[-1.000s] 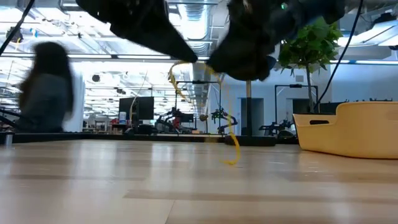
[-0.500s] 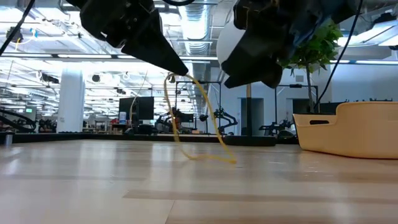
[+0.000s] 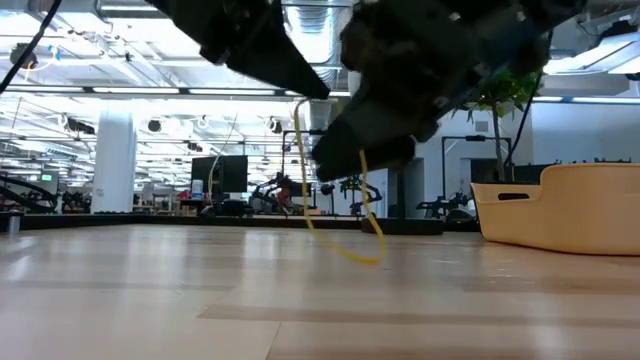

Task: Pick and place items into bin
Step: Put the yellow rubber band into the bin

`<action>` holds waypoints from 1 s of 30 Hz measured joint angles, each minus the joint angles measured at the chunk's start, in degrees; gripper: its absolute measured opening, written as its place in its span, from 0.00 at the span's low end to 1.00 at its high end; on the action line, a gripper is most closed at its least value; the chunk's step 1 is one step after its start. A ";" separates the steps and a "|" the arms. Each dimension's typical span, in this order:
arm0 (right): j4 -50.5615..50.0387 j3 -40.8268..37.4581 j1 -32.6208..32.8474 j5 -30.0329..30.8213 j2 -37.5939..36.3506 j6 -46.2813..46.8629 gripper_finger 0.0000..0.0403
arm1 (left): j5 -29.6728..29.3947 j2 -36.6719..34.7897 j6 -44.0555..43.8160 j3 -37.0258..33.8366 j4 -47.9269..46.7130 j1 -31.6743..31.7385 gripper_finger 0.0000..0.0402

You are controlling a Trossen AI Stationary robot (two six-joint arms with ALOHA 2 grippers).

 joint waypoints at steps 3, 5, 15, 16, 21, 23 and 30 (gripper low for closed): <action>-0.80 1.60 -0.57 0.04 2.51 0.02 0.47 | 0.30 0.00 -0.12 -0.02 -1.27 0.64 0.00; -1.76 3.02 -0.67 -0.50 4.00 0.74 0.43 | 0.49 -0.02 -0.12 -0.02 -1.41 0.69 0.00; -11.24 4.57 0.79 -0.03 2.89 3.48 0.03 | 0.55 -0.02 0.10 -0.04 -2.09 0.65 0.02; -10.94 4.88 1.19 0.57 2.38 3.50 0.03 | 0.55 -0.02 0.14 -0.02 -2.50 0.65 0.03; -18.65 6.06 3.54 3.30 -2.88 3.50 0.01 | 0.10 -0.04 -0.43 0.00 -5.51 0.65 0.11; -24.94 7.28 5.00 6.73 -6.91 3.50 0.01 | 0.09 -0.04 -1.44 -0.02 -7.03 0.65 0.14; -50.36 14.24 10.66 26.85 -21.64 5.68 0.00 | -0.14 -0.04 -6.44 -0.02 -10.38 0.65 0.20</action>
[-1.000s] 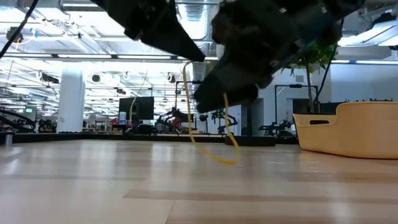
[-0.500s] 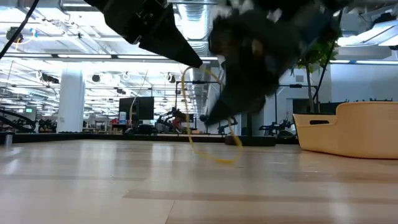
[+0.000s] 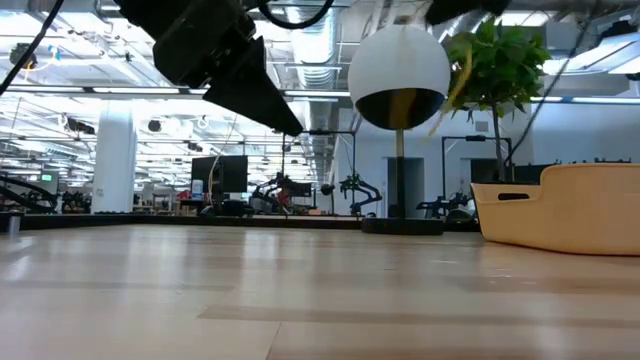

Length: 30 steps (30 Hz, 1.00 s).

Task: Pick and place items into bin
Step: Put the yellow rubber band into the bin

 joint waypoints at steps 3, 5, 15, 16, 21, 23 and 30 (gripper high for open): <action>-9.31 1.33 1.19 11.07 -6.33 5.21 0.00 | 0.30 0.00 -0.10 0.00 -0.04 0.00 0.20; -16.93 1.11 1.45 16.67 -10.04 11.27 0.00 | 0.47 0.00 -0.16 0.00 0.11 0.00 0.20; -30.74 -11.46 -0.27 16.99 -15.09 38.08 0.02 | 1.70 0.00 -1.92 0.00 -0.81 0.00 0.20; -30.51 -13.49 -0.37 16.23 -15.03 39.72 0.03 | 1.70 0.00 -2.25 0.00 -0.96 0.00 0.20; -28.18 -19.84 -0.76 9.19 -13.85 41.44 0.11 | 1.68 0.00 -2.44 0.00 -1.22 0.02 0.20; -27.79 -21.29 -0.87 7.43 -13.88 41.67 0.15 | 1.68 0.00 -2.44 0.00 -1.21 0.04 0.20; -25.16 -22.15 -2.44 6.22 -13.85 43.07 0.28 | 1.66 0.00 -2.44 0.00 -1.18 0.04 0.20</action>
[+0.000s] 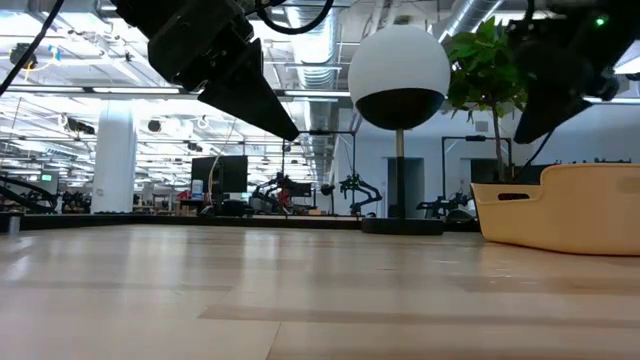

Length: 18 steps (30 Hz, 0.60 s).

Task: Pick and place items into bin
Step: Put the yellow rubber band into the bin

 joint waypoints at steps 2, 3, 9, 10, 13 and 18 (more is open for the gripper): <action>5.76 0.00 0.15 -2.95 0.00 -1.22 0.30 | 0.00 0.00 0.00 0.00 -0.02 0.00 0.20; 9.54 0.00 0.45 -4.99 0.00 -3.08 0.31 | 0.00 0.00 0.00 0.00 0.00 0.00 0.20; 39.21 0.00 6.06 -20.59 0.00 -19.25 0.32 | 0.00 0.00 -0.03 0.00 0.04 0.00 0.20; 43.73 0.00 7.59 -22.53 0.00 -21.96 0.32 | 0.00 0.00 -0.07 0.00 0.05 0.00 0.20; 51.31 0.00 12.86 -24.83 -0.02 -29.09 0.30 | 0.00 0.00 -0.18 0.00 0.20 0.00 0.20; 49.90 0.00 19.73 -23.39 3.73 -30.73 0.28 | 1.60 0.00 -0.22 0.00 0.87 0.00 0.20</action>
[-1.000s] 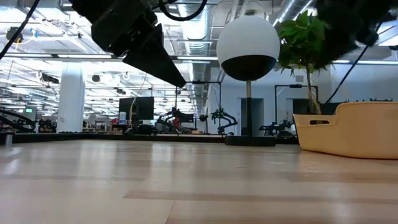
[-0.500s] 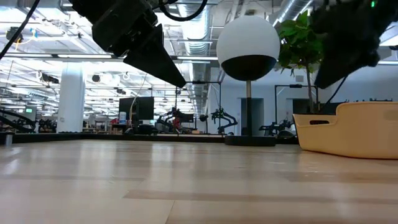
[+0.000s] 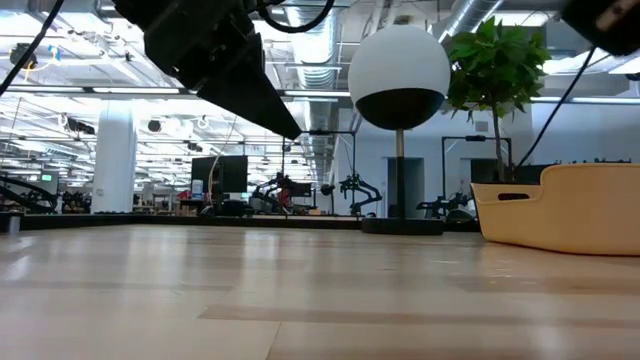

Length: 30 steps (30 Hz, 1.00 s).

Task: Pick and place items into bin
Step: Put the yellow rubber band into the bin

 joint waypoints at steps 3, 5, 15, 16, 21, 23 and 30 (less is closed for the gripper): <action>-0.14 0.00 1.65 0.79 5.14 -2.17 0.27 | 1.45 0.00 -0.02 0.00 0.82 0.00 0.20; 0.78 -0.06 1.95 -0.24 8.86 -3.83 0.27 | 1.44 0.00 -0.02 0.00 0.79 0.00 0.20; 5.09 0.31 0.10 -9.14 22.87 -3.62 0.27 | 1.44 0.02 -0.46 0.00 0.64 0.00 0.20; 5.10 0.63 -0.23 -9.21 24.01 -3.64 0.27 | 1.44 0.02 -0.46 0.00 0.64 0.00 0.20; 3.70 2.71 -1.72 -9.09 28.17 -6.57 0.26 | 1.44 0.02 -0.46 0.00 0.62 0.00 0.20; 3.34 3.39 -2.18 -8.98 28.98 -6.99 0.26 | 1.44 0.02 -0.46 0.00 0.60 0.00 0.20; 2.73 3.84 -1.67 -9.88 31.01 -6.43 0.26 | 1.48 0.02 -0.48 0.00 0.53 0.00 0.20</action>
